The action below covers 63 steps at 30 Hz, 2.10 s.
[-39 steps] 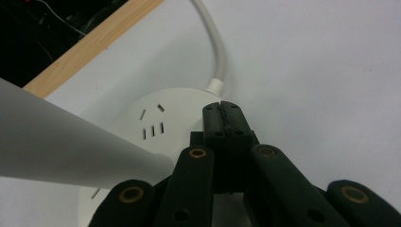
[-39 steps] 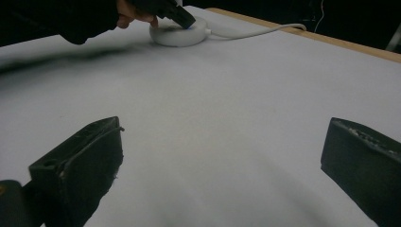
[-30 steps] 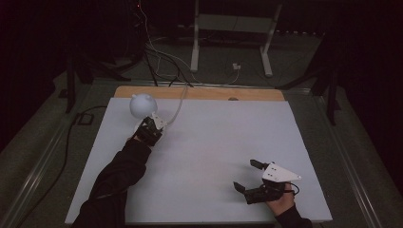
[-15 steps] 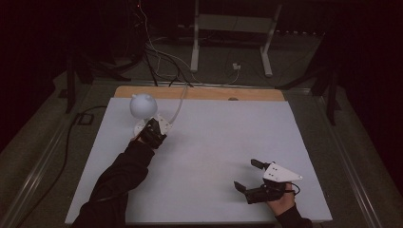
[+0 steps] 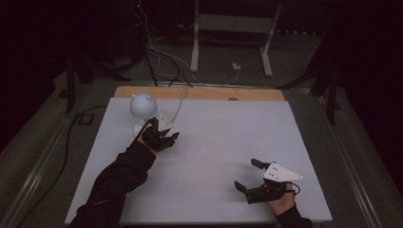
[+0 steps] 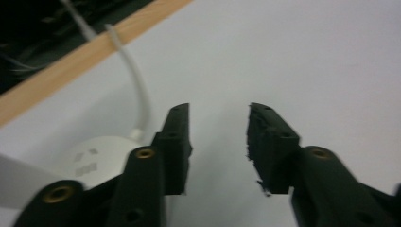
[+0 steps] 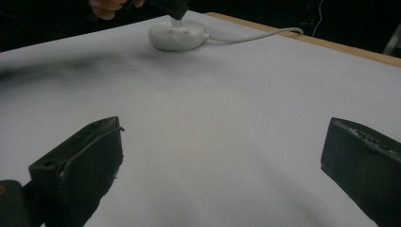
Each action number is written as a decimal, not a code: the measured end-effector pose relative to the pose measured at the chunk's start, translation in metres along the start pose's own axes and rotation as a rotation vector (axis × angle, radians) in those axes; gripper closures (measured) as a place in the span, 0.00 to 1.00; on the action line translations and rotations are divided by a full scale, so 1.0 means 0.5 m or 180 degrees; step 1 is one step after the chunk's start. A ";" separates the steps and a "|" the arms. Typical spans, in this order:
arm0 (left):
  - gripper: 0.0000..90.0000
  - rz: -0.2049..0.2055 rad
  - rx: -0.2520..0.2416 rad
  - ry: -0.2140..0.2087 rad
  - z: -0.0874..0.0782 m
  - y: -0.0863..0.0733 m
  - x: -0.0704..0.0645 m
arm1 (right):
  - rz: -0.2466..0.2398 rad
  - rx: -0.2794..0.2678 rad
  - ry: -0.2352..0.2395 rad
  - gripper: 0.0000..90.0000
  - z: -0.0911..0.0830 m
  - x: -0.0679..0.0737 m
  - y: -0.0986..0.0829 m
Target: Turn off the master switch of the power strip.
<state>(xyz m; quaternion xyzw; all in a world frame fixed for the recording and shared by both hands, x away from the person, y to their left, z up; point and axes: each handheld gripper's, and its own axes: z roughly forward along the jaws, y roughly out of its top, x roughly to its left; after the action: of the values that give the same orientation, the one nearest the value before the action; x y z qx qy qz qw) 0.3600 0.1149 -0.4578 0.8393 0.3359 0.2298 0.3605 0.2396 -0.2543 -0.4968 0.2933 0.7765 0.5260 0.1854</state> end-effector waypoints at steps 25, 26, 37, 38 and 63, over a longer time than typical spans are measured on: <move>0.00 -0.0164 0.0011 -0.0816 -0.077 0.001 -0.030 | -0.0003 -0.0001 -0.0005 0.00 0.000 0.001 0.001; 0.00 -0.0154 0.0003 -0.0862 -0.081 -0.004 -0.031 | -0.0003 -0.0002 -0.0006 0.00 0.000 0.001 0.001; 0.00 -0.0103 0.0019 -0.1099 -0.108 -0.060 -0.030 | -0.0001 0.0001 -0.0008 0.00 0.001 0.002 0.002; 0.00 -0.0099 0.0020 -0.1089 -0.111 -0.065 -0.031 | 0.0004 0.0000 -0.0011 0.00 0.000 0.001 0.002; 0.00 -0.0074 0.0314 -0.1071 -0.139 -0.230 -0.023 | -0.0010 0.0045 -0.0020 0.00 0.004 0.003 0.000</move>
<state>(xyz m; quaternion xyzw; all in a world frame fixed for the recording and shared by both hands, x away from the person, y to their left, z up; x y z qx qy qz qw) 0.2630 0.1969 -0.5026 0.8786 0.2914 0.0652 0.3727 0.2396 -0.2521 -0.4976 0.2951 0.7800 0.5193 0.1865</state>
